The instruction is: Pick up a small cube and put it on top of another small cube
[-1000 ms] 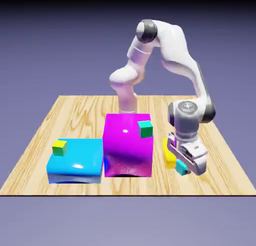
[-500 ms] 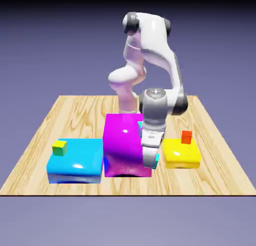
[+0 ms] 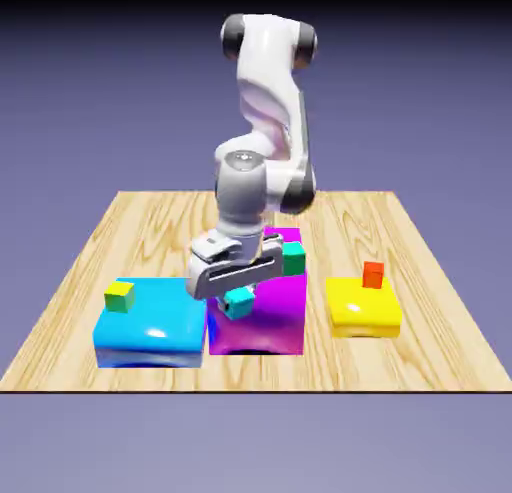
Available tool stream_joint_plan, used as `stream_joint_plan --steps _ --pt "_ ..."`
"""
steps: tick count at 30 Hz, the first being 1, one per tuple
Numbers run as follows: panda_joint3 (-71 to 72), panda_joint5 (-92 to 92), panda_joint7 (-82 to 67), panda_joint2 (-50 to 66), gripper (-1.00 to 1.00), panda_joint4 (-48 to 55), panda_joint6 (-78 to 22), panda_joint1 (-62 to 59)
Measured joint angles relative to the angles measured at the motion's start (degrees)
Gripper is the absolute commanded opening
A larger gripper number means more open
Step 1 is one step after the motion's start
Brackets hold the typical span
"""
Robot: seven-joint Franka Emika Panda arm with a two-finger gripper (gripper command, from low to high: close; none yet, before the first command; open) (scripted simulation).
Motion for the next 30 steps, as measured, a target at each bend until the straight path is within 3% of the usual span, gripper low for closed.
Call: stream_joint_plan --steps 30 --pt "-13.41 -25.1 74.77 -17.5 -1.0 -9.69 1.91 -12.2"
